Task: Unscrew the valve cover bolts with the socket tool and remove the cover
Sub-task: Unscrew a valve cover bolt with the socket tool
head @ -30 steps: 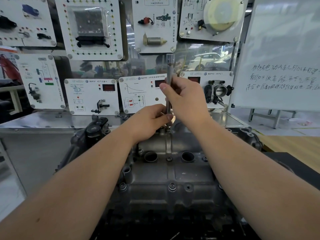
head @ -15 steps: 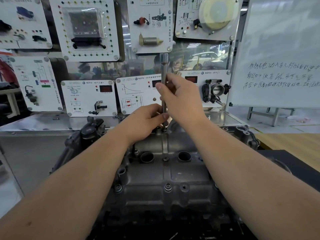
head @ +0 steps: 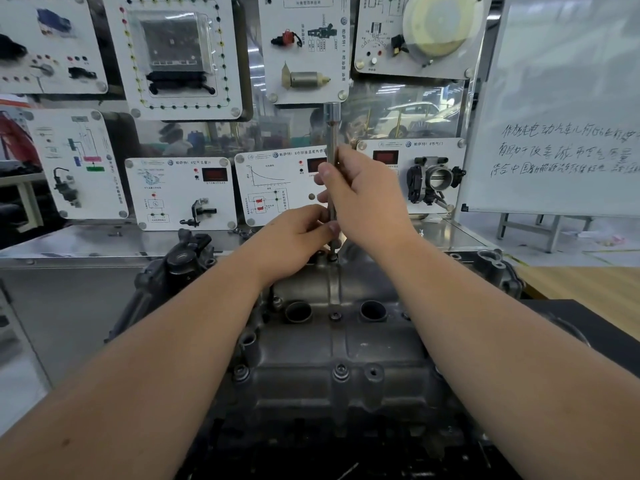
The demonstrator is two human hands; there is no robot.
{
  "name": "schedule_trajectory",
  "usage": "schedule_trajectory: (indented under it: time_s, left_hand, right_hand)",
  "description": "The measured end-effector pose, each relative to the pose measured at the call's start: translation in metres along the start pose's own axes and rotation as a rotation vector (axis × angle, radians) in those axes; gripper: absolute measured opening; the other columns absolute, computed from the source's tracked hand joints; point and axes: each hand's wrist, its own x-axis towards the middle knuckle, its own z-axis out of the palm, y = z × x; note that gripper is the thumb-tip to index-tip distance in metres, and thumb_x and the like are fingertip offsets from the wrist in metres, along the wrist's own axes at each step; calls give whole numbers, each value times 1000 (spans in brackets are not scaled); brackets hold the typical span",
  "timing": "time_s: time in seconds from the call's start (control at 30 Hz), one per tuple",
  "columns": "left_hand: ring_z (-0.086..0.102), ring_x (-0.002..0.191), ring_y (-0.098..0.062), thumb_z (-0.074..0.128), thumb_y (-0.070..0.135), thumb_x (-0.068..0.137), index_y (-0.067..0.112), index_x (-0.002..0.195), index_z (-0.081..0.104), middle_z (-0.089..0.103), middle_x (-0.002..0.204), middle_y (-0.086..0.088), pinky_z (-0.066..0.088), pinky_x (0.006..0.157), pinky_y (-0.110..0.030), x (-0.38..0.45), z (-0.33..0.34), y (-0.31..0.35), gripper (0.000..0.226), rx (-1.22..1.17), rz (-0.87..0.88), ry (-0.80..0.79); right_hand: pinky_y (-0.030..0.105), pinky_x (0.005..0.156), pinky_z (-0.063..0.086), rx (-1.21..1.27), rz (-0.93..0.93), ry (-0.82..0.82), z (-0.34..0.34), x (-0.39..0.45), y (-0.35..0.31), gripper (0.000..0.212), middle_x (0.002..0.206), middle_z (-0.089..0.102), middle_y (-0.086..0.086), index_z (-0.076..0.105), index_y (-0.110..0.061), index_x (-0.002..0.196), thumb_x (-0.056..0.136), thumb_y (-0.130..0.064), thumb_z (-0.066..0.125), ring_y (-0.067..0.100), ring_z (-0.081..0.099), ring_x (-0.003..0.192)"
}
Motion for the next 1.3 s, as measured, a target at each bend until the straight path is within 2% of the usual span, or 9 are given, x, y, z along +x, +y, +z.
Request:
schedule_trajectory:
  time_s: [0.13,0.33,0.5,0.67,0.77,0.9,1.07,1.13,1.3]
  left_hand:
    - [69,102,-30,50,29,108,11,108,68,75,105,-5,51,98,-54,2,0,-1,26,37,2,-10]
    - [71,97,-28,55,31,106,14,109,66,76,101,-2,52,94,-54,0,0,1,20,45,6,-1]
    - [71,99,-20,53,25,106,12,109,68,76,103,0,52,99,-50,0,1,2,20,16,-5,-1]
    - [71,96,-23,54,29,106,16,109,69,77,100,1,52,95,-52,0,0,1,20,43,0,-2]
    - [71,95,-31,57,30,105,15,107,68,76,98,-3,53,93,-56,0,-1,1,19,40,5,1]
    - [69,98,-36,55,28,105,12,106,68,76,100,-9,52,95,-56,0,0,2,21,17,-7,2]
    - [70,93,-15,53,28,107,15,105,70,76,95,3,53,88,-39,-2,0,3,21,30,-1,0]
    - [70,91,-19,55,31,106,17,105,69,75,92,1,54,84,-44,-2,-1,4,19,51,14,3]
    - [70,94,-32,57,32,104,17,105,68,76,96,-7,52,92,-55,-3,-1,4,19,40,10,3]
  right_hand:
    - [44,74,60,27,25,-22,1,1,1,21,93,72,-8,63,-12,101,105,-24,47,3,71,77]
    - [46,76,59,64,33,18,0,-2,0,18,87,73,-3,65,-19,108,99,-33,60,18,72,80]
    - [46,71,61,63,65,-24,2,1,1,21,94,73,-3,62,-12,103,106,-27,47,3,72,77]
    - [48,75,62,127,70,-34,1,-1,0,28,96,74,-6,55,-22,129,103,-33,54,8,74,83]
    - [50,72,60,66,52,-9,0,-1,-1,24,92,74,-1,60,-17,117,101,-34,59,19,72,84]
    - [35,65,59,25,54,-28,2,1,0,22,97,72,-11,60,-12,101,107,-28,47,4,71,73]
    - [34,70,58,63,72,-45,3,2,2,21,98,72,-13,61,-17,112,107,-31,45,1,71,75]
    - [40,74,60,99,87,-44,3,0,2,28,94,74,-10,58,-22,127,103,-36,53,7,72,83]
    - [48,71,61,68,62,-19,4,0,3,20,89,73,-8,60,-14,110,104,-32,51,8,71,78]
